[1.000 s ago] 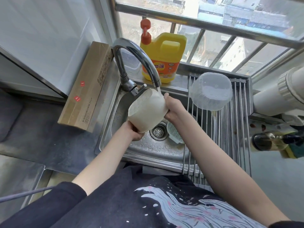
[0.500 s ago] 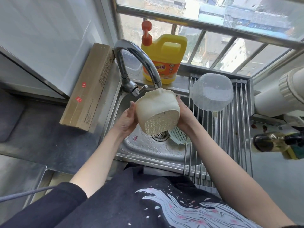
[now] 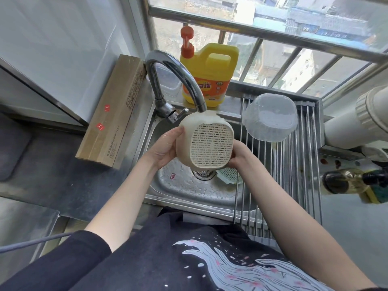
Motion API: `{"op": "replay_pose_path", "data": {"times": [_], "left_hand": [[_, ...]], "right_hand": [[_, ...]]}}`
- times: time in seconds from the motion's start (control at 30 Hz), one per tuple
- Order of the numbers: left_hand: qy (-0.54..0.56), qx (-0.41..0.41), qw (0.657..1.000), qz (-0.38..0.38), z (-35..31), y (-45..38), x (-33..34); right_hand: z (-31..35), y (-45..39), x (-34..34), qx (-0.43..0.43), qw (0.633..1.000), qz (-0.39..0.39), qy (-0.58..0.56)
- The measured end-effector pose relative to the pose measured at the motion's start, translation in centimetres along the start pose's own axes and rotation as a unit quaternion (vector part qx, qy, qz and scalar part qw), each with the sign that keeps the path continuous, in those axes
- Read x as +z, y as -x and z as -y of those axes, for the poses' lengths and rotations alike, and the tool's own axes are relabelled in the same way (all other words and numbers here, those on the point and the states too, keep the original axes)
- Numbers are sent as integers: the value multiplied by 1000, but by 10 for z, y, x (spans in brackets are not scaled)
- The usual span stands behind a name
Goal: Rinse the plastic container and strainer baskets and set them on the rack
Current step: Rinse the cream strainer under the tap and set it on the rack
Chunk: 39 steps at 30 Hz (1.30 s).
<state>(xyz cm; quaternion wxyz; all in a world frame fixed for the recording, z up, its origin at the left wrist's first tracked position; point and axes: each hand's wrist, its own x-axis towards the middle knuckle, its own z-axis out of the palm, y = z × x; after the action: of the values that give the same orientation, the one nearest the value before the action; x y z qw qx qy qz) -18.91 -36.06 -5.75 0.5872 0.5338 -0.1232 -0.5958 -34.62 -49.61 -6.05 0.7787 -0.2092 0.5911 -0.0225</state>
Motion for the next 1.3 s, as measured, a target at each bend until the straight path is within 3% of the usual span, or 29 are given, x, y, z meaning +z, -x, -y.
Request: {"op": "replay_pose_path", "data": {"times": [0.07,0.2,0.37,0.53,0.67,0.77,0.83,0.9,0.97,1.07,1.13,1.17,1.23,1.27,1.3], "left_hand": [[-1,-23,999,-25,0,-2,1],[32,-44,997,-63,2,-5,-1],[124,-99,981,-110,6,-7,1],[244,-163,936,-195,19,-10,5],[227,-191,934,-200,22,-11,12],[113,-208,954,-183,22,-7,10],[68,-201,962,-171,18,-4,5],[83,-183,970,-133,12,-2,3],[91,-179,978,-60,4,0,4],[81,-169,982,10,1,1,9],[59,-151,986,-36,6,2,12],[66,-147,985,-62,10,2,13],[103,-144,981,-82,19,3,13],[111,-141,981,-80,23,4,10],[106,-138,982,-74,26,4,5]], "right_hand": [[-2,7,-1,51,997,-36,34],[-6,14,4,71,995,-58,25],[-9,13,16,0,997,-59,-53],[-3,18,21,-47,988,-95,-110],[2,12,20,-85,982,-89,-144],[2,10,20,-155,983,-73,-68],[-1,15,22,-226,971,-60,46],[-9,17,24,-325,927,-38,185],[-20,17,26,-404,849,-24,340],[-37,17,28,-484,662,-2,572],[-43,14,25,-495,545,5,676],[-43,14,22,-482,511,8,712],[-41,14,9,-453,499,41,737],[-40,15,2,-448,529,53,719],[-40,19,-6,-455,580,43,674]]}}
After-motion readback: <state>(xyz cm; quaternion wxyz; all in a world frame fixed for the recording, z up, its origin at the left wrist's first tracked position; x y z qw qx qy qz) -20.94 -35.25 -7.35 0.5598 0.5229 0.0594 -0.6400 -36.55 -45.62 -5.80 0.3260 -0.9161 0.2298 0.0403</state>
